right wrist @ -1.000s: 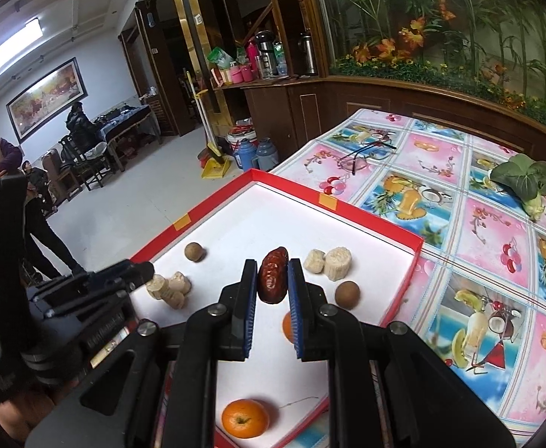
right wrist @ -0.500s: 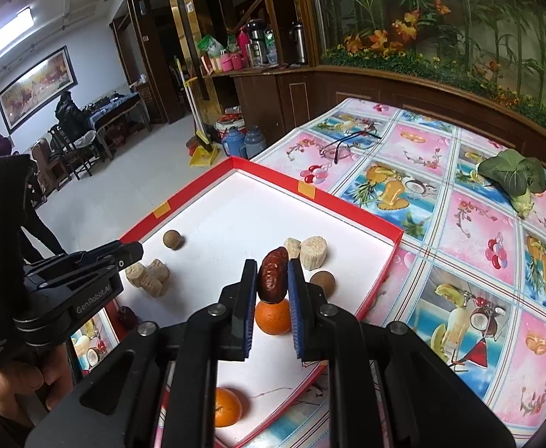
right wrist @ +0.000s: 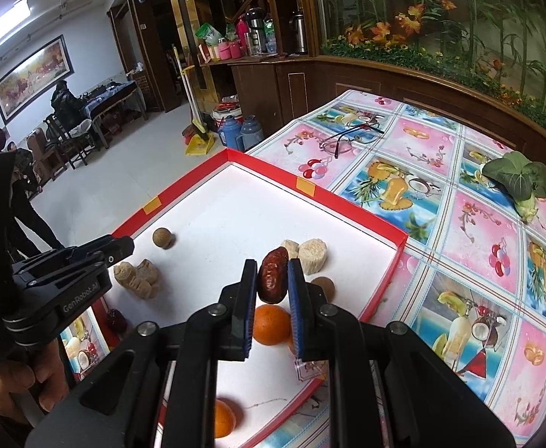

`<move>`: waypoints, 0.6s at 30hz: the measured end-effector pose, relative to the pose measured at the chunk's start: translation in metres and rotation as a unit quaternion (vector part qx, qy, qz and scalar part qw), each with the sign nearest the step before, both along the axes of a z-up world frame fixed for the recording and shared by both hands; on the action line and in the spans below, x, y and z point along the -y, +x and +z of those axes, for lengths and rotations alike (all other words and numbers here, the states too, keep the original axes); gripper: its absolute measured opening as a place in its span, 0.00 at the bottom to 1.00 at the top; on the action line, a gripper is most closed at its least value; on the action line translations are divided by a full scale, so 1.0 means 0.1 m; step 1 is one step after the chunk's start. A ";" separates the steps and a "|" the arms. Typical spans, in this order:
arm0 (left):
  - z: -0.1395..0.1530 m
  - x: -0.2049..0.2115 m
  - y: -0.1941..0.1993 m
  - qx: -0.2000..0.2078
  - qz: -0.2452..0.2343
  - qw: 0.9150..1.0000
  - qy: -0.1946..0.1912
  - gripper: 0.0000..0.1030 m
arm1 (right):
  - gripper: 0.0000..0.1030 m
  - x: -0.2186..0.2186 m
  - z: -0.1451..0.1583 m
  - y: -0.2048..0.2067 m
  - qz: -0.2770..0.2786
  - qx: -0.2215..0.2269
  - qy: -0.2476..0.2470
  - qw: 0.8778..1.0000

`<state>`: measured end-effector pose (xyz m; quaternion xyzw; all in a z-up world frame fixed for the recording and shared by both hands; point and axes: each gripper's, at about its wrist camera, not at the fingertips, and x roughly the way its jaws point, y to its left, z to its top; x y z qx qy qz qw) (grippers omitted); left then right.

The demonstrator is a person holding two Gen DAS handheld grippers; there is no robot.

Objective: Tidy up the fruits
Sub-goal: 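Lower both held dates toward the white floor of the red box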

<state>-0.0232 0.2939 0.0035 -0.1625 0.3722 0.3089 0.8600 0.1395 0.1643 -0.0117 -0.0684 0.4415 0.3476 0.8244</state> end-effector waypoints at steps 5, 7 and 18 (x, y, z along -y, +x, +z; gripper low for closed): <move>0.01 -0.03 0.03 0.001 0.002 1.000 0.002 0.20 | 0.17 -0.09 -0.01 0.07 0.005 -0.003 0.000 1.000; 0.01 -0.03 0.02 0.002 0.002 1.000 0.001 0.20 | 0.17 -0.13 -0.01 0.09 0.008 -0.004 0.002 1.000; -0.02 0.08 0.09 -0.003 -0.017 1.000 0.003 0.20 | 0.18 -0.22 -0.10 0.26 0.024 -0.018 0.001 1.000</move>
